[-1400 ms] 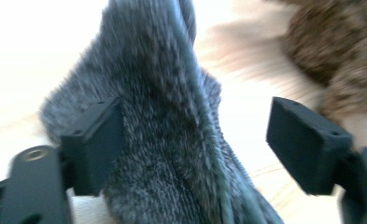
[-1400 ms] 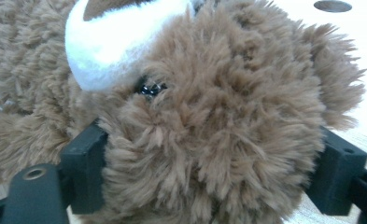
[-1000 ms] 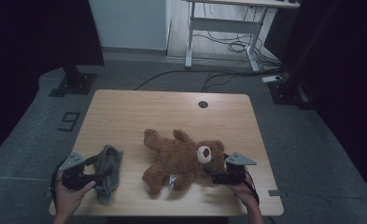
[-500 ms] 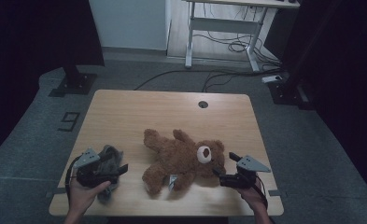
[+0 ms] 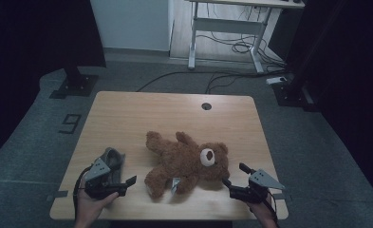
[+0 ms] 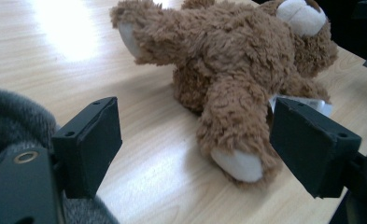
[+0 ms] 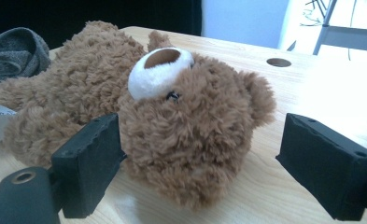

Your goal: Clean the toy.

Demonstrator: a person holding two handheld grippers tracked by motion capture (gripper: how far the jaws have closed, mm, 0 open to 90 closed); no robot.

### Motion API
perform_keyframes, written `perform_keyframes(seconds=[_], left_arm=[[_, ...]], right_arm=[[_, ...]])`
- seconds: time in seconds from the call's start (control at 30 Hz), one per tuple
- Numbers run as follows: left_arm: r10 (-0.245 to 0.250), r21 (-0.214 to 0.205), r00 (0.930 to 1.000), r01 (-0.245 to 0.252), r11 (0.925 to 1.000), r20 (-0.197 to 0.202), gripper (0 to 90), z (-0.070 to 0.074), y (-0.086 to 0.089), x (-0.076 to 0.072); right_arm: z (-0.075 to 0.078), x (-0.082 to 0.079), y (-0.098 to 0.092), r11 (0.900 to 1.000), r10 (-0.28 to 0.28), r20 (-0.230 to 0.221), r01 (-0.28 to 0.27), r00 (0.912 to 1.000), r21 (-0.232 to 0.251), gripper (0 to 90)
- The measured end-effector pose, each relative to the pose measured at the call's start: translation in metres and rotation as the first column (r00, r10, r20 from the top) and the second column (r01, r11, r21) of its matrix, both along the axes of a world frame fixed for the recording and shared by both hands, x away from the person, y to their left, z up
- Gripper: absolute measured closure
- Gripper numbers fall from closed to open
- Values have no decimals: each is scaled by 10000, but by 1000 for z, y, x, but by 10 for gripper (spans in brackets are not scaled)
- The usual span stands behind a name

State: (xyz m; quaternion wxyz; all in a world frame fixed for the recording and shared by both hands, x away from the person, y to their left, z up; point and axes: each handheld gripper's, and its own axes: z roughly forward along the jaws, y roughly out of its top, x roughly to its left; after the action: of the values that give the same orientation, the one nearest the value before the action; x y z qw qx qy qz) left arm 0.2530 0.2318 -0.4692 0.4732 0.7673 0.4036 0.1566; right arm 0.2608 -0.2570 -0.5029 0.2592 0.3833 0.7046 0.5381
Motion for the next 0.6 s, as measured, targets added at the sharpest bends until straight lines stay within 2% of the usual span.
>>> perform_keyframes(seconds=[0.07,0.23,0.6], left_arm=[[95,96,10000,-95,9999,11,171,-2,3,-5],[195,-83,9998,-194,9998,67,176,-2,10,-12],[265,74,9994,-267,9996,214,180,-2,13,-17]], right_arm=[[-3,-3,-1,10000,-49,-2,49,10000,-4,134],[-12,-15,-1,10000,-70,-126,70,9999,-32,140],[-20,-19,-1,9999,62,-425,-67,9991,-115,142]])
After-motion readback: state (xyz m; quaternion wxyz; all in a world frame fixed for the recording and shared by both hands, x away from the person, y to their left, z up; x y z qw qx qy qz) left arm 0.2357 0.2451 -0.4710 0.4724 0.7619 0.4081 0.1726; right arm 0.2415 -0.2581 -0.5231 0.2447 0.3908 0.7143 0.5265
